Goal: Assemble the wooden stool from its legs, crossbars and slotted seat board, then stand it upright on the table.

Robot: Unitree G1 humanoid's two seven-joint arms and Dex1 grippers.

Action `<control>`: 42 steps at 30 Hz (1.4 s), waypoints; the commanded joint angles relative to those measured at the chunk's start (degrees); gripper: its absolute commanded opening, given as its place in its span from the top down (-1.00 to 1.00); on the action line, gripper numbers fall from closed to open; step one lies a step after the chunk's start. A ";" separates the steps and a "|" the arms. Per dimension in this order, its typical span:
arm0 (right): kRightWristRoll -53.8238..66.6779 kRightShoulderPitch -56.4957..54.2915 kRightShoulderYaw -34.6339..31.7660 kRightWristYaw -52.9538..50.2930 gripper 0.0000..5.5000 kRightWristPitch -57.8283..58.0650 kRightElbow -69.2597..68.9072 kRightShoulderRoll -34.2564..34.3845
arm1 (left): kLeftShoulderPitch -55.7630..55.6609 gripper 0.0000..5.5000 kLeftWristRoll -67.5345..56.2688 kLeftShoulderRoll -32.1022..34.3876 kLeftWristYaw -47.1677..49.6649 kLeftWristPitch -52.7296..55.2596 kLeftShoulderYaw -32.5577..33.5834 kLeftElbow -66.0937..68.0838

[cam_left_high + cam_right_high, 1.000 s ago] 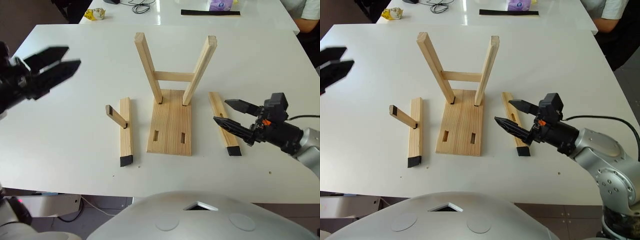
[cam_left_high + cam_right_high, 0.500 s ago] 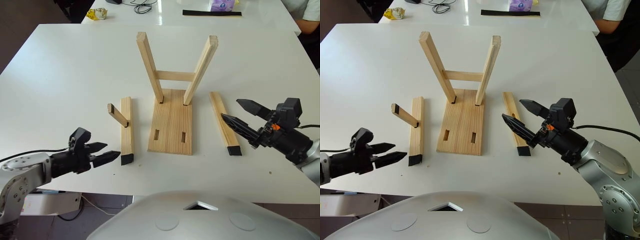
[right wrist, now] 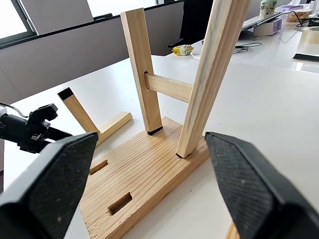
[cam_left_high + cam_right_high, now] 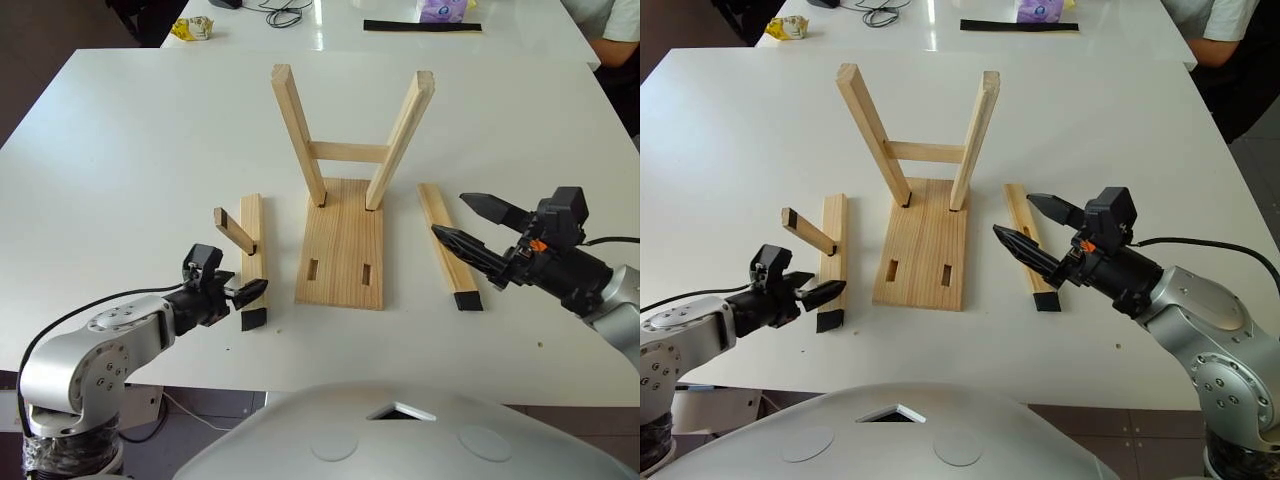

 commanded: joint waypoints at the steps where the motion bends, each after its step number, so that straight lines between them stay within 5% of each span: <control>1: -0.73 -1.20 1.01 0.39 -0.45 -0.40 0.49 -1.10 | 3.80 -0.45 4.02 2.08 -0.69 -2.67 -4.92 2.62; 19: -2.31 -0.82 1.65 -0.79 -0.45 -1.63 0.67 -0.64 | -4.55 -0.45 9.54 6.87 -2.20 -6.18 -2.14 15.14; 32: -2.74 -4.50 2.18 0.01 -0.45 -1.09 3.24 -2.34 | -5.74 0.24 10.82 4.69 -4.87 -9.59 -4.11 19.01; 42: -3.63 -5.70 2.54 0.80 -0.45 -1.35 4.72 -2.11 | -10.88 0.25 10.32 1.53 -3.87 -11.67 -1.14 20.88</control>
